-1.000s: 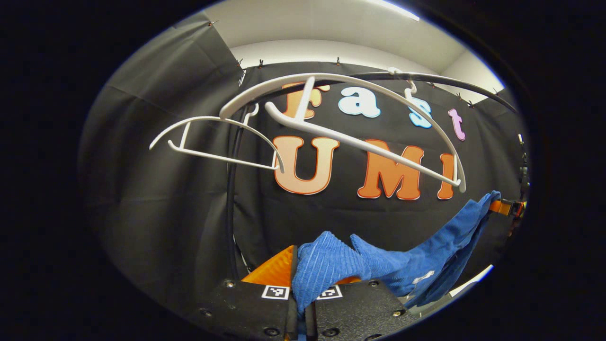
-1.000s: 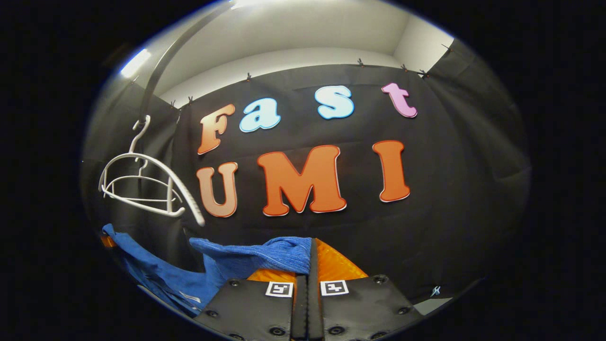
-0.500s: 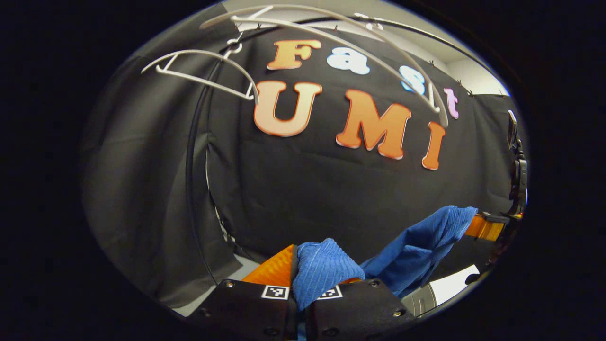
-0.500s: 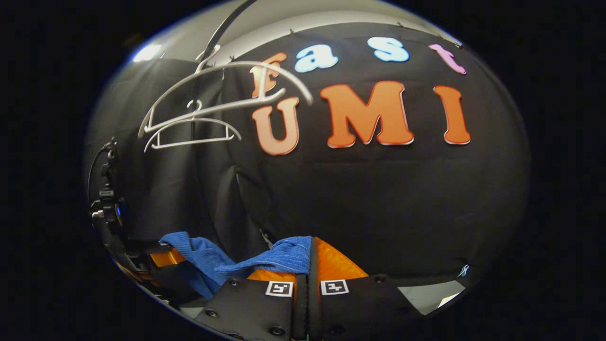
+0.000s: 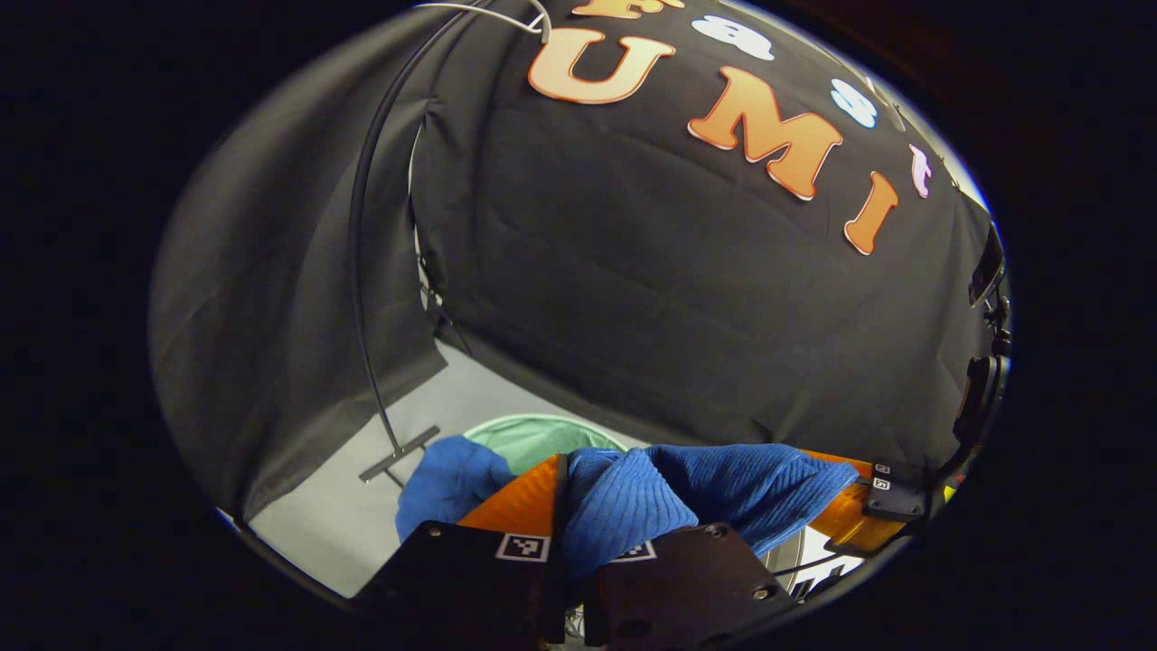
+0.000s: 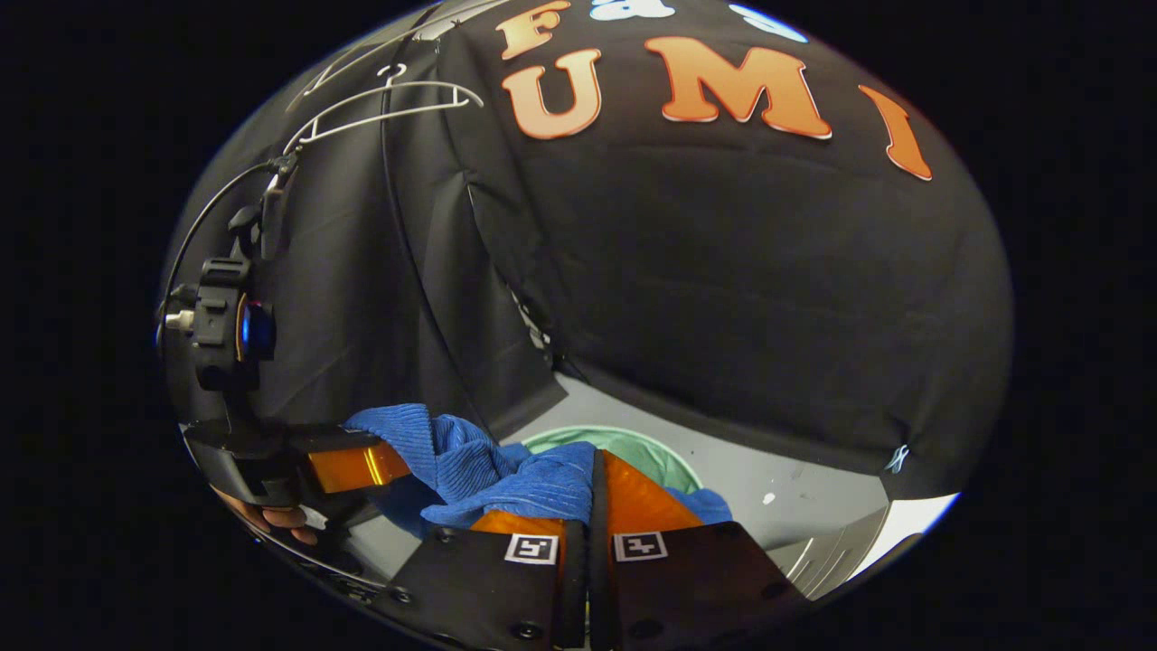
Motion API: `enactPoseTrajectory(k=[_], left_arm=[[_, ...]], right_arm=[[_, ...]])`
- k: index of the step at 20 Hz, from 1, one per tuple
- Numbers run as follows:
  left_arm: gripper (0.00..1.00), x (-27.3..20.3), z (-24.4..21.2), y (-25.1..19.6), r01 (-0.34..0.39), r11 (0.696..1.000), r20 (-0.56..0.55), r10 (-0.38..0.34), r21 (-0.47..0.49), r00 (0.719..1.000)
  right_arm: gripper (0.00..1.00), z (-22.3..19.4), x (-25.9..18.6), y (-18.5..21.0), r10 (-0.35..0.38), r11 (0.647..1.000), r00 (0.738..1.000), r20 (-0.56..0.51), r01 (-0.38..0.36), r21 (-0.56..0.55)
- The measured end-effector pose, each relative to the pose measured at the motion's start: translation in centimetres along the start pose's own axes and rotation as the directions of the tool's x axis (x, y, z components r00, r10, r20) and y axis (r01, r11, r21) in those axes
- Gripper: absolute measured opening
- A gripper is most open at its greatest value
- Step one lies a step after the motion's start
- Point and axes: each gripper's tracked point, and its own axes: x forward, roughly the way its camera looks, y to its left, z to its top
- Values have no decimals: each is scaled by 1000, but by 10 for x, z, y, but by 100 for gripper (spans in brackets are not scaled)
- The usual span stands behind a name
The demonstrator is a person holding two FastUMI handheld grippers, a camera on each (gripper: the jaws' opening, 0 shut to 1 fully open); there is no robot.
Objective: Grasp the clothes on the hanger with both hands and then place them into the laundry hamper below.
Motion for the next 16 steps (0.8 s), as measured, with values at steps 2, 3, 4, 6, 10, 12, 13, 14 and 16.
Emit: enactPoseTrajectory(k=[2,3,4,6,10,12,13,14,16], left_arm=[[15,0,-19,9,-25,999,-52,23,-33,998],[22,0,-25,12,-33,998,-70,30,-46,997],[23,0,-35,17,-45,998,-85,40,-54,996],[33,-1,-50,31,-83,995,-114,77,-48,991],[69,-13,-69,49,-152,988,-177,143,-39,974],[100,-14,-72,57,-181,982,-179,169,-51,969],[96,-16,-72,57,-177,983,-178,165,-53,970],[97,-19,-70,57,-173,984,-173,162,-51,972],[97,-23,-62,55,-159,987,-146,153,-32,977]], right_arm=[[10,-22,3,-5,-16,1000,998,-63,17,19],[14,-31,6,-8,-32,999,996,-82,34,30],[14,-38,6,-12,-40,998,995,-93,44,42],[18,-49,10,-16,-49,997,992,-112,56,61],[51,-49,14,-16,-67,993,988,-139,79,84],[83,-46,15,-17,-77,992,987,-138,90,88],[100,-53,9,-24,-88,991,987,-136,100,86],[100,-55,9,-28,-96,991,987,-130,107,83],[100,-57,11,-28,-96,991,988,-123,107,83]])
